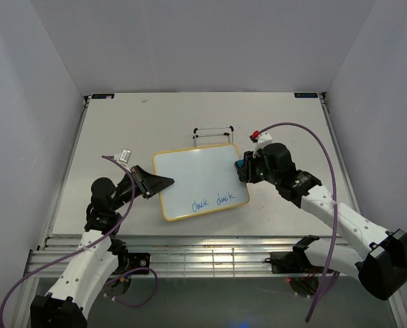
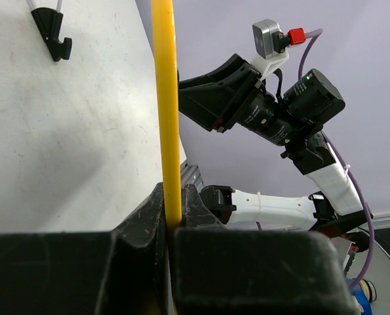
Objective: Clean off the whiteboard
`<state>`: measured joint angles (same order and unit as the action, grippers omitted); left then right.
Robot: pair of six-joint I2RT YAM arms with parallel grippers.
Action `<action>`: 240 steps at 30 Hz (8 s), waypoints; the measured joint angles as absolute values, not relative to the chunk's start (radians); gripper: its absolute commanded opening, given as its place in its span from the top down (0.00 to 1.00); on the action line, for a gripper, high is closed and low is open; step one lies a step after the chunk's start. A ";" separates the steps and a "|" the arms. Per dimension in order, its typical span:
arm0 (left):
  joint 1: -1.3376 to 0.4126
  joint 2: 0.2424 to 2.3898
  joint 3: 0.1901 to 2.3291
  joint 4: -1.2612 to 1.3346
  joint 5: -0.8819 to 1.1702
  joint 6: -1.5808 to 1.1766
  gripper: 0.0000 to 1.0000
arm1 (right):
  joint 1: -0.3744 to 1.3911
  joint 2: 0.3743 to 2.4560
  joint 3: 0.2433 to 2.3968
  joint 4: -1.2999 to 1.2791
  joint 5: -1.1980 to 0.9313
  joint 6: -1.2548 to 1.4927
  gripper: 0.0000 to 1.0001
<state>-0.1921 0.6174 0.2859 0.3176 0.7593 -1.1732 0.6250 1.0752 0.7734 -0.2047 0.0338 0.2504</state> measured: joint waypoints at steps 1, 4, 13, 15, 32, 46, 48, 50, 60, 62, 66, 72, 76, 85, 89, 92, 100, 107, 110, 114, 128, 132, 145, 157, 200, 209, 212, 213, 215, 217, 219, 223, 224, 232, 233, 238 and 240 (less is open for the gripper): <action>-0.192 0.617 0.286 0.322 0.762 -1.175 1.00 | 0.628 1.064 0.768 -0.205 0.034 0.251 0.92; -0.192 0.617 0.286 0.324 0.767 -1.178 1.00 | 0.645 1.026 0.731 -0.197 0.038 0.259 0.92; -0.196 0.627 0.285 0.329 0.776 -1.177 1.00 | 0.716 0.932 0.644 -0.211 0.104 0.311 0.92; -0.196 0.632 0.285 0.336 0.775 -1.177 1.00 | 0.719 0.951 0.659 -0.218 0.118 0.310 0.92; -0.188 0.639 0.285 0.410 0.743 -1.232 1.00 | 0.564 1.304 1.116 -0.348 0.027 0.145 0.92; -0.189 0.662 0.283 0.404 0.756 -1.240 1.00 | 0.693 1.293 1.114 -0.360 0.028 0.121 0.92; -0.189 0.665 0.283 0.404 0.763 -1.240 1.00 | 0.795 1.285 1.111 -0.346 0.057 0.142 0.92; -0.190 0.669 0.283 0.404 0.768 -1.239 1.00 | 0.899 1.293 1.115 -0.324 0.083 0.160 0.92; -0.190 0.679 0.272 0.403 0.754 -1.239 1.00 | 1.150 1.509 1.362 -0.383 0.247 0.249 0.92; -0.193 0.679 0.266 0.395 0.752 -1.238 1.00 | 1.153 1.515 1.363 -0.402 0.268 0.280 0.92; -0.204 0.678 0.251 0.384 0.752 -1.238 1.00 | 1.156 1.452 1.266 -0.418 0.326 0.349 0.92; -0.212 0.673 0.224 0.379 0.740 -1.236 1.00 | 1.169 1.275 1.019 -0.389 0.343 0.436 0.92; -0.212 0.671 0.187 0.377 0.727 -1.235 1.00 | 1.257 1.314 1.004 -0.356 0.365 0.456 0.92; -0.208 0.670 0.160 0.381 0.661 -1.206 1.00 | 1.411 1.474 1.119 -0.311 0.375 0.483 0.92; -0.209 0.670 0.159 0.389 0.646 -1.209 1.00 | 1.353 1.386 0.999 -0.233 0.348 0.518 0.92; -0.208 0.670 0.159 0.397 0.622 -1.209 1.00 | 1.224 1.284 0.874 -0.218 0.311 0.521 0.92; -0.205 0.669 0.159 0.382 0.591 -1.213 1.00 | 0.892 1.200 0.729 -0.315 0.338 0.460 0.92; -0.205 0.666 0.159 0.380 0.593 -1.232 1.00 | 1.018 1.291 0.906 -0.359 0.280 0.407 0.92; -0.205 0.658 0.159 0.399 0.612 -1.259 1.00 | 1.116 1.320 0.985 -0.320 0.223 0.400 0.92; -0.205 0.653 0.159 0.413 0.631 -1.271 1.00 | 1.167 1.343 1.023 -0.282 0.183 0.383 0.92; -0.205 0.653 0.159 0.358 0.615 -1.231 1.00 | 0.780 1.171 0.701 -0.312 0.191 0.363 0.92; -0.205 0.653 0.160 0.359 0.612 -1.215 1.00 | 0.900 1.198 0.742 -0.279 0.137 0.367 0.92; -0.199 0.653 0.165 0.358 0.620 -1.186 1.00 | 0.759 1.317 0.829 -0.262 0.082 0.315 0.92; -0.199 0.653 0.165 0.348 0.630 -1.164 1.00 | 0.887 1.299 0.804 -0.279 0.069 0.321 0.92; -0.197 0.667 0.165 0.336 0.625 -1.141 1.00 | 0.936 1.462 0.904 -0.495 0.327 0.279 0.92; -0.199 0.667 0.165 0.334 0.643 -1.133 1.00 | 0.944 1.445 0.902 -0.533 0.271 0.266 0.92; -0.199 0.667 0.165 0.337 0.643 -1.133 1.00 | 0.949 1.439 0.912 -0.539 0.251 0.257 0.92; -0.199 0.667 0.166 0.338 0.643 -1.133 1.00 | 0.949 1.439 0.915 -0.541 0.239 0.254 0.92; -0.198 0.667 0.167 0.339 0.643 -1.133 1.00 | 0.950 1.437 0.916 -0.541 0.218 0.253 0.92; -0.198 0.667 0.167 0.339 0.644 -1.132 1.00 | 0.950 1.433 0.916 -0.541 0.199 0.253 0.92; -0.198 0.667 0.167 0.339 0.644 -1.132 1.00 | 0.950 1.426 0.916 -0.540 0.183 0.253 0.92; -0.199 0.667 0.167 0.345 0.644 -1.132 1.00 | 0.951 1.408 0.916 -0.533 0.158 0.252 0.92; -0.199 0.667 0.167 0.348 0.645 -1.132 1.00 | 0.951 1.407 0.916 -0.532 0.157 0.252 0.92; -0.198 0.667 0.167 0.363 0.640 -1.131 1.00 | 0.955 1.419 0.950 -0.508 0.072 0.240 0.92; -0.198 0.667 0.168 0.363 0.640 -1.129 1.00 | 0.960 1.417 0.950 -0.495 0.044 0.234 0.92; -0.198 0.667 0.167 0.370 0.633 -1.127 1.00 | 1.058 1.398 0.970 -0.442 -0.003 0.234 0.92; -0.198 0.666 0.167 0.379 0.634 -1.132 1.00 | 1.119 1.394 0.987 -0.419 0.001 0.247 0.92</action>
